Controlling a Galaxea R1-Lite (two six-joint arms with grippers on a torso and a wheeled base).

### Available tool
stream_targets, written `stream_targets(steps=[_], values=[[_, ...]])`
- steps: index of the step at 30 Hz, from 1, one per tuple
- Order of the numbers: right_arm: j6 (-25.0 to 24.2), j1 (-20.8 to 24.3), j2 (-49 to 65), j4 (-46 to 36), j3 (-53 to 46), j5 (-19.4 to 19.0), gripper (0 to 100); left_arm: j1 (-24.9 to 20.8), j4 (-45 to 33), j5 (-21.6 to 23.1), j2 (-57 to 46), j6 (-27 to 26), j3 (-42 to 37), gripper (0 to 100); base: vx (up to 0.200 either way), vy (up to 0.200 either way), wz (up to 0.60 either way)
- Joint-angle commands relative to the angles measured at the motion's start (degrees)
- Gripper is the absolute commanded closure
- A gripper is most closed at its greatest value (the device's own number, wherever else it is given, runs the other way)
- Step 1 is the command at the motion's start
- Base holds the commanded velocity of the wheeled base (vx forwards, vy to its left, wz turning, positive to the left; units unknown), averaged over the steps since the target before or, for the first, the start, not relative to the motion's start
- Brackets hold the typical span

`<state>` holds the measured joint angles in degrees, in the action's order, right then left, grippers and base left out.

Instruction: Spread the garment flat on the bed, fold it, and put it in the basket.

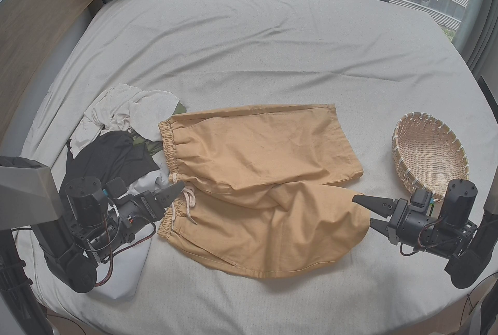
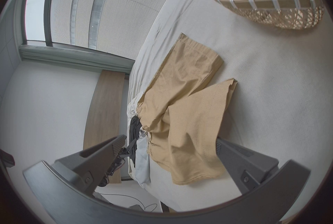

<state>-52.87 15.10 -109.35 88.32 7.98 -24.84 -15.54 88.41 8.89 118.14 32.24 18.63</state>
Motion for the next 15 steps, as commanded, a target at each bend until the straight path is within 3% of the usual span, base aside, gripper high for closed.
stream_targets(steps=[1, 6, 7, 15], values=[[0.31, -1.66, 1.07, 0.01, -0.07, -0.12, 0, -0.01, 0.01, -0.01, 0.07, 0.01, 0.09, 0, 0.0, 0.0, 0.0], [5.41, -1.92, -4.29, 0.1, -1.31, 0.59, 0, -0.01, 0.01, -0.1, 0.07, -0.08, -0.26, 0, 0.0, 0.0, 0.0], [8.84, -2.18, -6.93, 0.1, -1.48, 1.64, 0, -0.1, 0.01, -0.1, 0.16, -0.08, -0.35, 0, 0.0, 0.0, 0.0], [12.53, -4.82, -12.2, 0.19, -0.78, 2.17, 0, -0.01, 0.01, -0.1, 0.16, 0.01, -0.61, 0, 0.0, 0.0, 0.0]])
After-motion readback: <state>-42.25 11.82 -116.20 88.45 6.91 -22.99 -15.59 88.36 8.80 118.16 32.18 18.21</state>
